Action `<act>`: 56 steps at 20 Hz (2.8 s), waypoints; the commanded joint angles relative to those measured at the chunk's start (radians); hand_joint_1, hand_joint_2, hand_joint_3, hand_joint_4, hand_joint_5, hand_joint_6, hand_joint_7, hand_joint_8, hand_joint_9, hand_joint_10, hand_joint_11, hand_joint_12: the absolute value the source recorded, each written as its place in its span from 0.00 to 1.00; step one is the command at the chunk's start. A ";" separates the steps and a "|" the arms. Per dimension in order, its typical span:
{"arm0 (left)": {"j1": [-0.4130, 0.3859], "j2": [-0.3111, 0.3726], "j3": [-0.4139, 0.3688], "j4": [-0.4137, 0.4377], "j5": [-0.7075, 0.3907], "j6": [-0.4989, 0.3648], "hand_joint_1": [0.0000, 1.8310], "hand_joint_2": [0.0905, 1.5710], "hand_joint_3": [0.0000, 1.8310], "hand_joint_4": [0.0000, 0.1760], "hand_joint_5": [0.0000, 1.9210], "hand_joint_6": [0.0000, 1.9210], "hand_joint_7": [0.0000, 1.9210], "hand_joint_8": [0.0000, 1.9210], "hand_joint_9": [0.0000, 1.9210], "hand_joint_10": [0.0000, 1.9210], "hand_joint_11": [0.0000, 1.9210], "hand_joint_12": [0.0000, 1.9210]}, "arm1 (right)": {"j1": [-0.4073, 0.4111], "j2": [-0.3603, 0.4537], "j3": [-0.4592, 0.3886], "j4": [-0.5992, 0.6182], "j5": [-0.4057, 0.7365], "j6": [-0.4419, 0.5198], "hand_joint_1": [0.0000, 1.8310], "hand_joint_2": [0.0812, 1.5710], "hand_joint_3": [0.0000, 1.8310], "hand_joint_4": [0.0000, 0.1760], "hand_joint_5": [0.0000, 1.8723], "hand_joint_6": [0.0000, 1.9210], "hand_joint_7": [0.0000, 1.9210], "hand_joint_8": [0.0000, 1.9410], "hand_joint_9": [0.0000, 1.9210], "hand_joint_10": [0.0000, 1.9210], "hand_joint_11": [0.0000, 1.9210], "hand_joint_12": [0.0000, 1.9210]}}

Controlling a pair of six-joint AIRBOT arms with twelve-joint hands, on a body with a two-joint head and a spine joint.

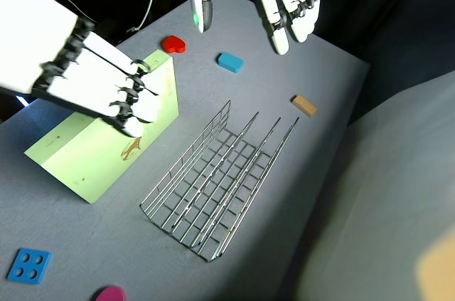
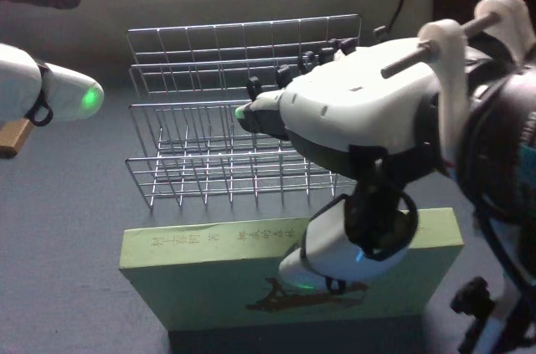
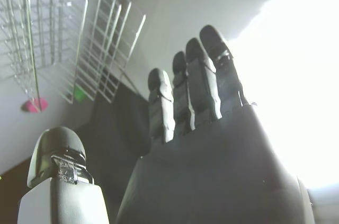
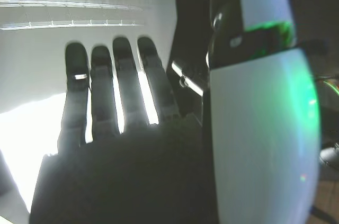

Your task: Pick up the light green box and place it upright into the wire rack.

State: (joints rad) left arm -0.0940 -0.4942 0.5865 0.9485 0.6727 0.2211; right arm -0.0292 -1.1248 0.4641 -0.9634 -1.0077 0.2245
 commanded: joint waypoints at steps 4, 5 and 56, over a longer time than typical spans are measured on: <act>-0.016 0.007 0.010 0.062 -0.049 0.005 0.14 0.67 0.00 0.54 0.13 0.00 0.10 0.00 0.10 0.00 0.00 0.36 | -0.006 -0.017 0.013 -0.030 0.021 -0.011 0.49 0.57 0.00 0.00 0.11 0.00 0.11 0.00 0.07 0.00 0.00 0.37; -0.016 0.012 0.008 0.062 -0.049 0.005 0.14 0.67 0.00 0.54 0.13 0.00 0.10 0.00 0.10 0.00 0.00 0.35 | -0.013 -0.024 0.020 0.001 0.022 -0.011 0.48 0.57 0.00 0.00 0.11 0.01 0.11 0.00 0.07 0.00 0.00 0.37; -0.076 0.021 0.001 0.030 0.009 0.085 0.14 0.68 0.00 0.52 0.16 0.00 0.12 0.00 0.12 0.00 0.00 0.40 | 0.188 0.005 0.065 0.012 0.081 -0.191 0.75 0.71 0.00 0.00 0.45 0.52 0.51 0.54 0.44 0.73 0.42 0.76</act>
State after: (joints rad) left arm -0.1574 -0.4763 0.5888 0.9123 0.7338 0.3027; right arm 0.1463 -1.1179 0.5297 -0.8837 -0.9802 0.0357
